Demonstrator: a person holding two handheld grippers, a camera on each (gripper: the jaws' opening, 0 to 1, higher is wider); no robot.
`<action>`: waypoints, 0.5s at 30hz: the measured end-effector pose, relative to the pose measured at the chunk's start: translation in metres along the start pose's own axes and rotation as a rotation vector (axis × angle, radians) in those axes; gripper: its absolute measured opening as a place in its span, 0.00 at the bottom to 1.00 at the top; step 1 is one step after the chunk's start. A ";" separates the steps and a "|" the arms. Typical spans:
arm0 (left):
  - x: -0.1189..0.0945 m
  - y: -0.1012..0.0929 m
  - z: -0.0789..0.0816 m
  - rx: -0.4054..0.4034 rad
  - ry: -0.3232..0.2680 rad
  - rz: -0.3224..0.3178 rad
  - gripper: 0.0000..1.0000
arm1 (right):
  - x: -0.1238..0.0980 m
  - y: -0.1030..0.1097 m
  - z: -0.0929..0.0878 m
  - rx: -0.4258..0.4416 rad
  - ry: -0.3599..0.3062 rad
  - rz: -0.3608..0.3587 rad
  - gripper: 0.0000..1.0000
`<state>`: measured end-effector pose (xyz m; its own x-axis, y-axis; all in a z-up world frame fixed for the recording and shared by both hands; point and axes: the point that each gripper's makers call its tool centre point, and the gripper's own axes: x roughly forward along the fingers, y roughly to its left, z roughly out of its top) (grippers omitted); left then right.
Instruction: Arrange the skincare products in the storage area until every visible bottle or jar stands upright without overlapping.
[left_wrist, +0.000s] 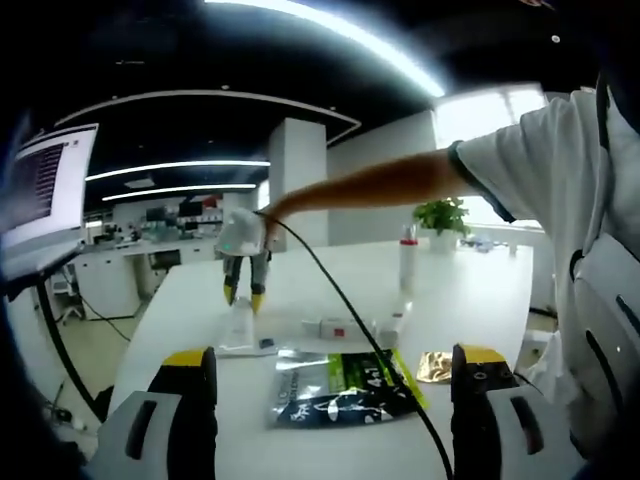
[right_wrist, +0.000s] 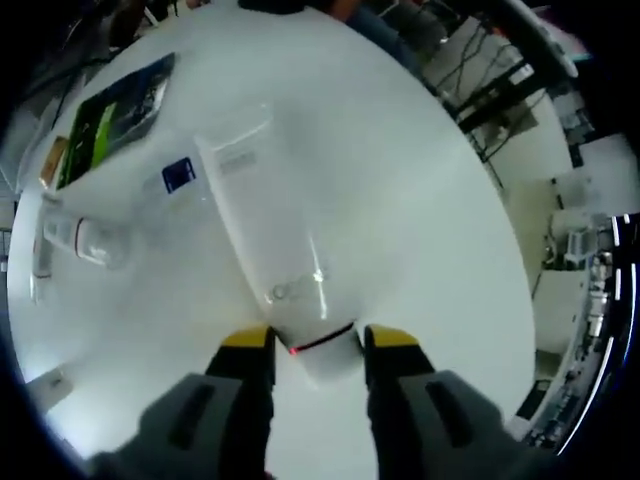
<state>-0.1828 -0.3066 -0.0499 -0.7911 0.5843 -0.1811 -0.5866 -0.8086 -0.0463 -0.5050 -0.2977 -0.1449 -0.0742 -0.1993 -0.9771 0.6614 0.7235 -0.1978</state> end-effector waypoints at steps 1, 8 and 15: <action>-0.001 0.000 0.001 0.002 -0.002 0.003 0.99 | 0.000 -0.001 0.000 0.006 -0.002 0.006 0.35; -0.002 0.000 0.004 0.015 -0.002 0.010 0.99 | 0.001 0.006 0.004 0.009 0.010 0.038 0.35; -0.003 -0.002 0.005 0.029 0.001 0.010 0.99 | 0.001 0.008 0.004 -0.034 0.013 0.044 0.34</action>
<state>-0.1800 -0.3066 -0.0444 -0.7968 0.5762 -0.1822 -0.5835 -0.8120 -0.0161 -0.4965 -0.2950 -0.1474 -0.0554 -0.1579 -0.9859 0.6384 0.7536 -0.1565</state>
